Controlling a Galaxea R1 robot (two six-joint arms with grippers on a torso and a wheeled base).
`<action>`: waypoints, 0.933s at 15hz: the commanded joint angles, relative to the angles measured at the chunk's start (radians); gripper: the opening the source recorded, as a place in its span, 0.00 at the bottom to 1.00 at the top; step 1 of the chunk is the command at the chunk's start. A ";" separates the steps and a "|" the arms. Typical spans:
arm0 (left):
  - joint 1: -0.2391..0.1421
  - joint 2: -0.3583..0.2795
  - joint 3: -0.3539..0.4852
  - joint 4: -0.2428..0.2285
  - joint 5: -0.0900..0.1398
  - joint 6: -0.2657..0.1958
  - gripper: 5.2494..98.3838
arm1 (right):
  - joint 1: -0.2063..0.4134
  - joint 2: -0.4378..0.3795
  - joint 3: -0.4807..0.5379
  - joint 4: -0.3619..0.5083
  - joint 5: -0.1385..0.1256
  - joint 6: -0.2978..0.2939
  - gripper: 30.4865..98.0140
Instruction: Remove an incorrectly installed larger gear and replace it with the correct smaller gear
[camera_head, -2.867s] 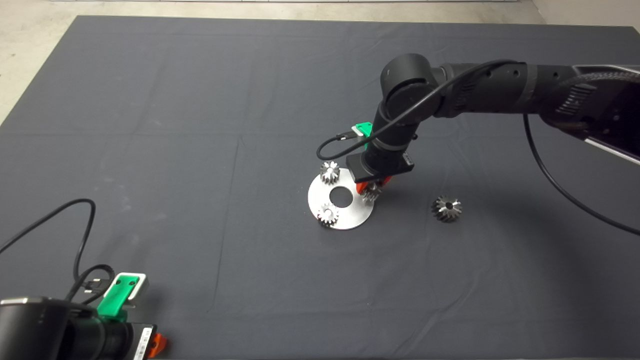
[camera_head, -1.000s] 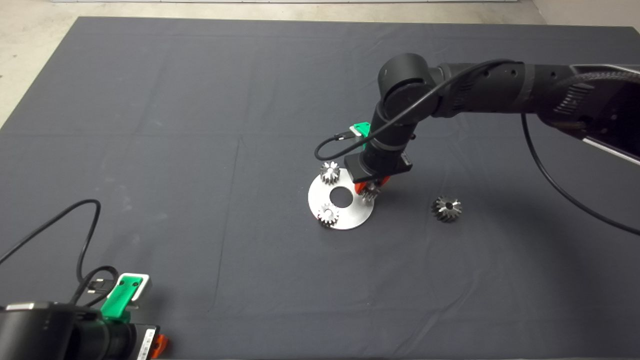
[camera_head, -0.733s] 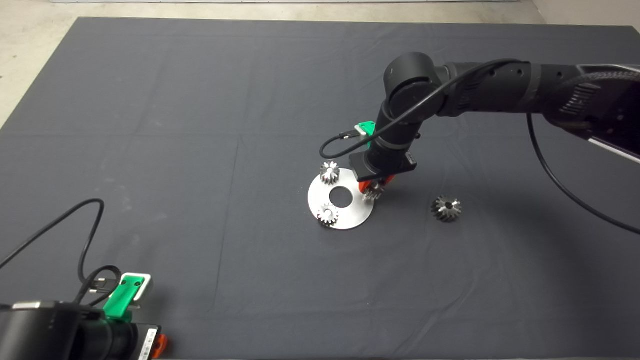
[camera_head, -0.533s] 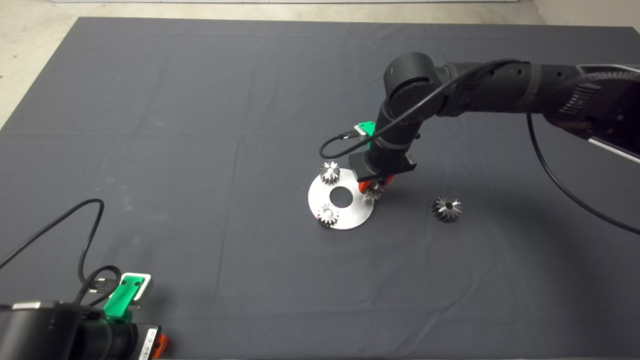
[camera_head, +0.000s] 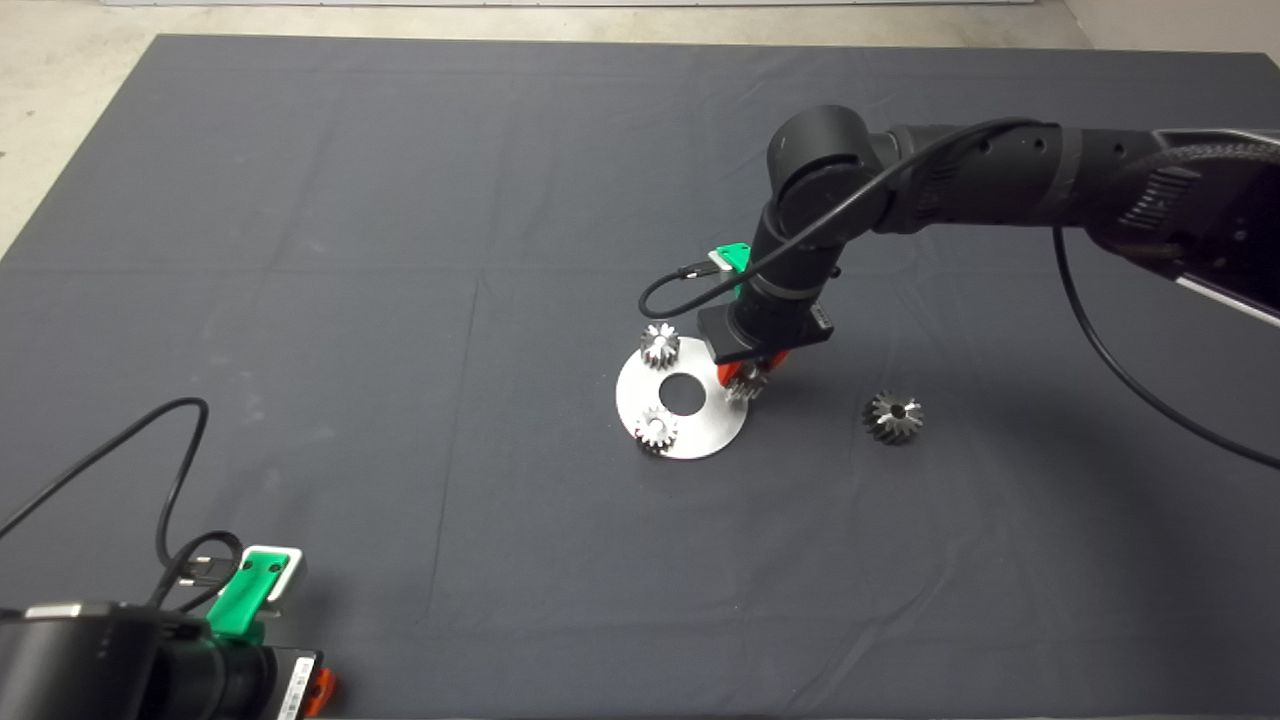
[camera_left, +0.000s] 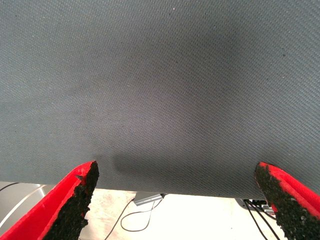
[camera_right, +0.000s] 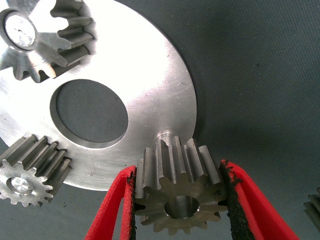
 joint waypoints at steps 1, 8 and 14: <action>0.056 0.028 -0.088 0.033 -0.087 -0.011 0.85 | 0.034 0.011 0.005 0.028 -0.105 -0.003 0.06; 0.056 0.027 -0.093 0.037 -0.087 -0.012 0.85 | 0.034 0.032 0.024 0.025 -0.103 -0.003 0.06; 0.058 0.040 -0.106 0.049 -0.087 -0.013 0.85 | 0.030 0.017 0.031 0.023 -0.106 -0.005 0.06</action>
